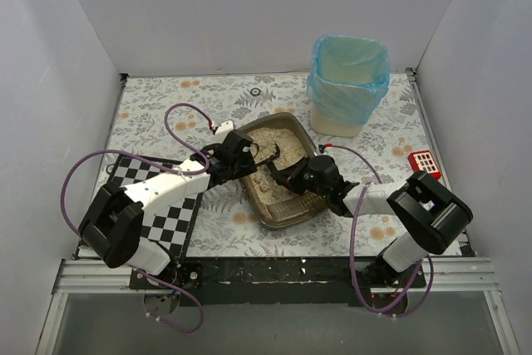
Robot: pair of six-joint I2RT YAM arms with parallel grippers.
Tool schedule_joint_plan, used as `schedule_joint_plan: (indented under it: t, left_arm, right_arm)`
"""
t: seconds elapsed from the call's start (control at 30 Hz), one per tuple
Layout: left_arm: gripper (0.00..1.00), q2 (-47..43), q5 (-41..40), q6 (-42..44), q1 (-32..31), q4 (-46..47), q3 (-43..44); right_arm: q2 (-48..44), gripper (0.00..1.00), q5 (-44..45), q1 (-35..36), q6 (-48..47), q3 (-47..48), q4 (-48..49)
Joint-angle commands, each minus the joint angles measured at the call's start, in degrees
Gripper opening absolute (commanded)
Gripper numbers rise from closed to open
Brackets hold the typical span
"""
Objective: Clean the litter box
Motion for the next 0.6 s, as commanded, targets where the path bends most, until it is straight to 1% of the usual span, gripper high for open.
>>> schedule_joint_plan:
  t: [0.0,0.07,0.13,0.27,0.33,0.43,0.5,0.57]
  left_arm:
    - [0.47,-1.59,4.38,-2.82,-1.15,-1.43,-1.62]
    - [0.48,-1.85,3.16,-4.04,-1.24,-2.56,-1.35]
    - [0.49,-2.11,1.31,-5.27,-1.15,-4.32,-1.00]
    - [0.50,-2.73,-0.10,-7.03,-1.15,-7.57,0.23]
    - [0.52,-3.69,-0.10,-7.74,-1.24,-7.93,0.23]
    - [0.62,-5.80,0.51,-6.78,-1.24,-7.40,-0.03]
    - [0.67,-7.82,-0.10,-6.08,-1.15,-7.75,-0.30]
    - [0.75,-10.10,0.51,-5.81,-1.24,-7.49,-0.82]
  right_arm:
    - [3.60,0.01,12.27,1.03,5.84,-7.42,8.82]
    - [4.22,0.01,10.17,1.03,5.22,-8.74,13.15]
    - [4.31,0.01,8.93,1.11,4.43,-9.71,15.53]
    - [2.20,0.01,9.37,1.29,3.20,-11.21,16.86]
    - [0.10,0.01,10.07,1.38,2.76,-12.00,16.86]
    - [-3.76,0.01,10.42,1.38,0.75,-12.70,15.99]
    - [-6.40,0.01,10.07,1.38,-0.49,-12.79,13.36]
    - [-8.87,0.01,9.20,1.47,-0.76,-14.01,13.34]
